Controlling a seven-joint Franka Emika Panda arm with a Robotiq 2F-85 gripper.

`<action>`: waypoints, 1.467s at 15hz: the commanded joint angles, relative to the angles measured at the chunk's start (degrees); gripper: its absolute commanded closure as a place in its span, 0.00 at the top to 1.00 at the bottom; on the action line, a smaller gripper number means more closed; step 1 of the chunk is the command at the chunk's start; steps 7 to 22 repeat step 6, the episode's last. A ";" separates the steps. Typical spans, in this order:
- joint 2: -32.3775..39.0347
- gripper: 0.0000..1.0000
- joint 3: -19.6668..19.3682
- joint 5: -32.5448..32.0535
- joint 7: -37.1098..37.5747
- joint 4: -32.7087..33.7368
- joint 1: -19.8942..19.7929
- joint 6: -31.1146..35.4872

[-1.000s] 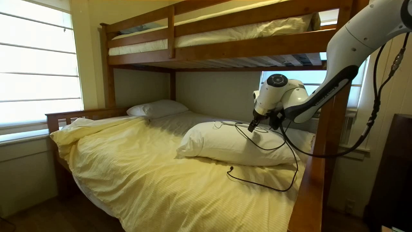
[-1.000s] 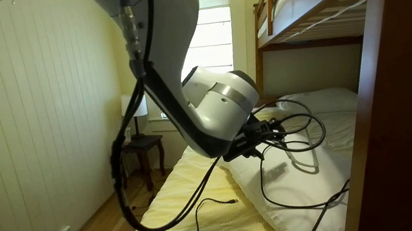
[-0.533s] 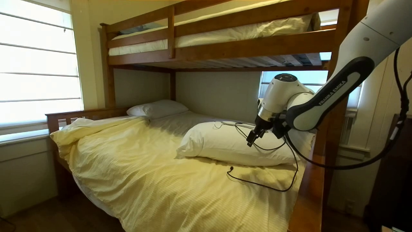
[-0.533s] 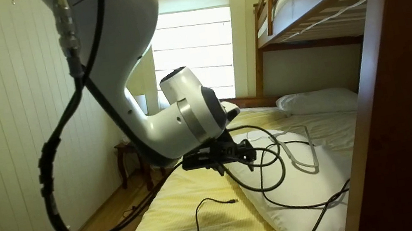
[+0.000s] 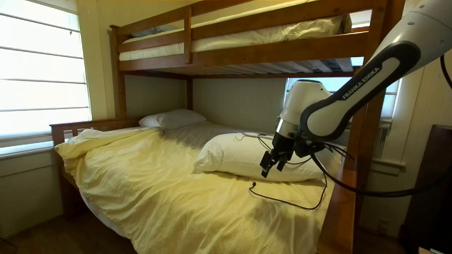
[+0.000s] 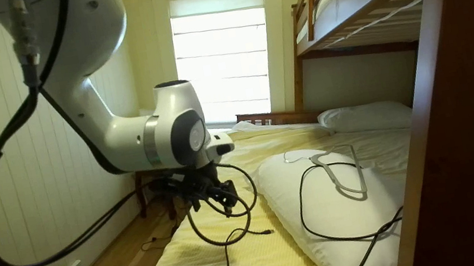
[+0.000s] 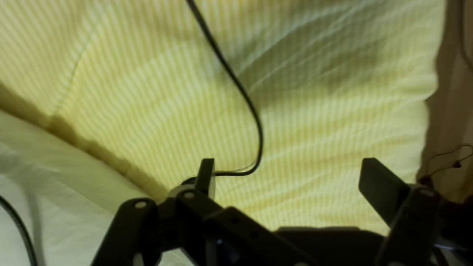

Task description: Put the hanger on the pillow

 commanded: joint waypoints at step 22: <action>-11.51 1.00 -3.54 17.34 -12.96 1.73 4.07 -13.35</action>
